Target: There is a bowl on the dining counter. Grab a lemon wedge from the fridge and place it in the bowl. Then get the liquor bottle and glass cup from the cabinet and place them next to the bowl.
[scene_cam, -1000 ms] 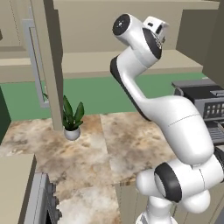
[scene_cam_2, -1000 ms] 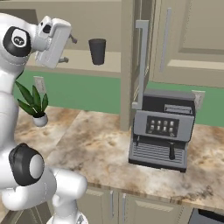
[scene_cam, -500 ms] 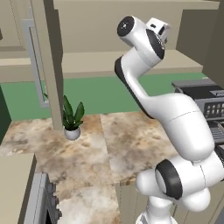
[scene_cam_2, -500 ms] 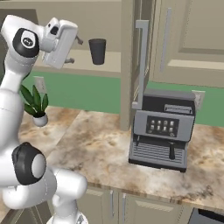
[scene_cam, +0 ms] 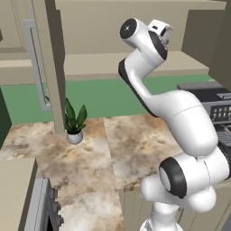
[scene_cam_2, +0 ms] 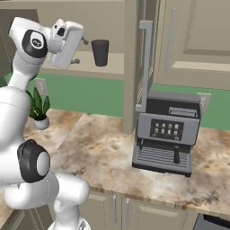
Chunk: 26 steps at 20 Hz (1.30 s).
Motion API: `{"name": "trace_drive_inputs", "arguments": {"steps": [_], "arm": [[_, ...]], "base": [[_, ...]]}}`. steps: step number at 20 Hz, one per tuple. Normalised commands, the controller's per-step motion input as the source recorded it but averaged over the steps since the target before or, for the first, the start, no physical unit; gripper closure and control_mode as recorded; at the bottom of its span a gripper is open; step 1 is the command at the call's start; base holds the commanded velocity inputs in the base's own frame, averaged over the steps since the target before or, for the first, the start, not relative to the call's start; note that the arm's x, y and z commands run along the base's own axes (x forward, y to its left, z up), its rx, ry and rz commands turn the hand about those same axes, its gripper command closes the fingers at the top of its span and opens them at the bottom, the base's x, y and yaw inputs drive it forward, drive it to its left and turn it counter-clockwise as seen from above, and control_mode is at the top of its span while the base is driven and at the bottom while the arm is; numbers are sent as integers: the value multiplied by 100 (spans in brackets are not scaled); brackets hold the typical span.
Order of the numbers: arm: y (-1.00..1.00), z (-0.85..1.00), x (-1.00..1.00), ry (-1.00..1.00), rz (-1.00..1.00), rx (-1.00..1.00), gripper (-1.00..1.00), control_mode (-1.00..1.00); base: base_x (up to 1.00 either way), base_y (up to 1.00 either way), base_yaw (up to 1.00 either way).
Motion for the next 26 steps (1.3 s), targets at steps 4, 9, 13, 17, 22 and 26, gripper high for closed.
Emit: {"name": "trace_drive_inputs", "arguments": {"steps": [4,9,13,17,22,26], "arm": [[0,0,32,-1,6,0,-100,-100],[0,0,35,0,9,0,-100,-100],[-1,0,37,0,9,0,-100,-100],[0,0,33,0,9,0,-100,-100],[-3,-3,34,0,4,0,-100,-100],[-11,-6,22,0,0,0,-100,-100]], "base": [[0,0,0],[0,0,0],[0,0,0],[0,0,0],[0,0,0],[0,0,0]]}}
